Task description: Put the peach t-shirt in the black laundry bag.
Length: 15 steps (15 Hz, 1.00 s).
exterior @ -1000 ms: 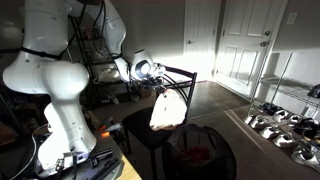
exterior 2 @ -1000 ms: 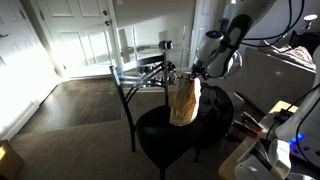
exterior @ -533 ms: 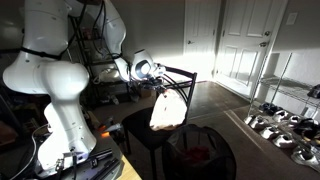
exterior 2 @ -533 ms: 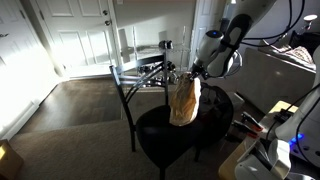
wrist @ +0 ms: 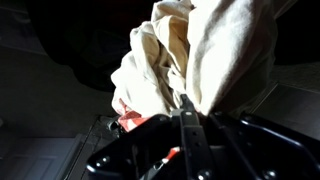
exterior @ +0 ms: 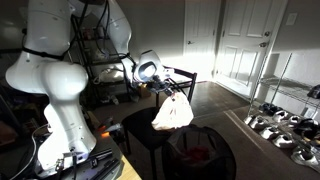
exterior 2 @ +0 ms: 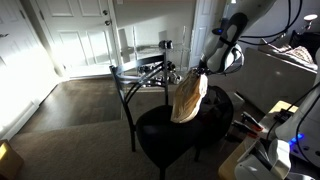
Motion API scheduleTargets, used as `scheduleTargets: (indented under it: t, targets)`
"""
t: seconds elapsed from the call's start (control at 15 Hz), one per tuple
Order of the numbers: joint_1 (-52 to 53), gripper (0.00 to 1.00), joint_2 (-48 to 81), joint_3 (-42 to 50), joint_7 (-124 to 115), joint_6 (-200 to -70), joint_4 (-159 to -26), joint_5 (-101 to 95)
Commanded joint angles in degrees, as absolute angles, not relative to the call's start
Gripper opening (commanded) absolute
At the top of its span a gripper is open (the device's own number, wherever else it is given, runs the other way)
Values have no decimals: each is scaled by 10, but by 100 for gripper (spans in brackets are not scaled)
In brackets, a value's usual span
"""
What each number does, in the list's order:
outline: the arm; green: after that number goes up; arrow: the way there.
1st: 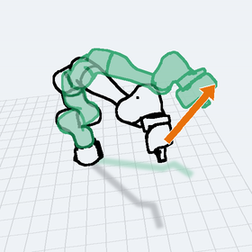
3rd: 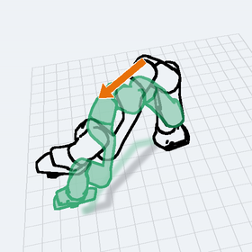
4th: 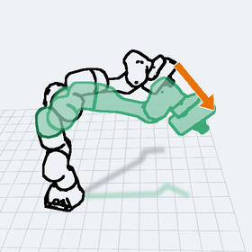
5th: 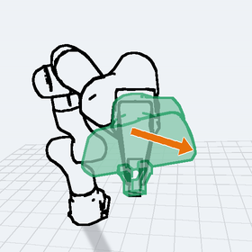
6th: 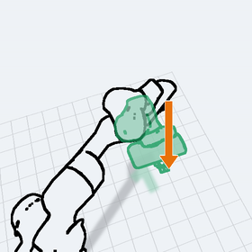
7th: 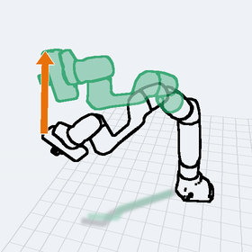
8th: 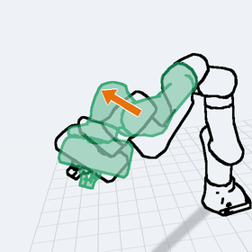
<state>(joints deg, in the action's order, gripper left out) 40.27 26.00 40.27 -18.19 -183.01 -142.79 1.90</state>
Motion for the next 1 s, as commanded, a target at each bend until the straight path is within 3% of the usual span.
scheduleTargets:
  t: [0.0,0.53,0.93]
  targets:
    - [413,2,260,449,-199,-1841,-1435,32]
    - [445,2,265,535,-247,-1841,-1443,52]
    - [522,2,266,674,-271,-1854,-1468,80]
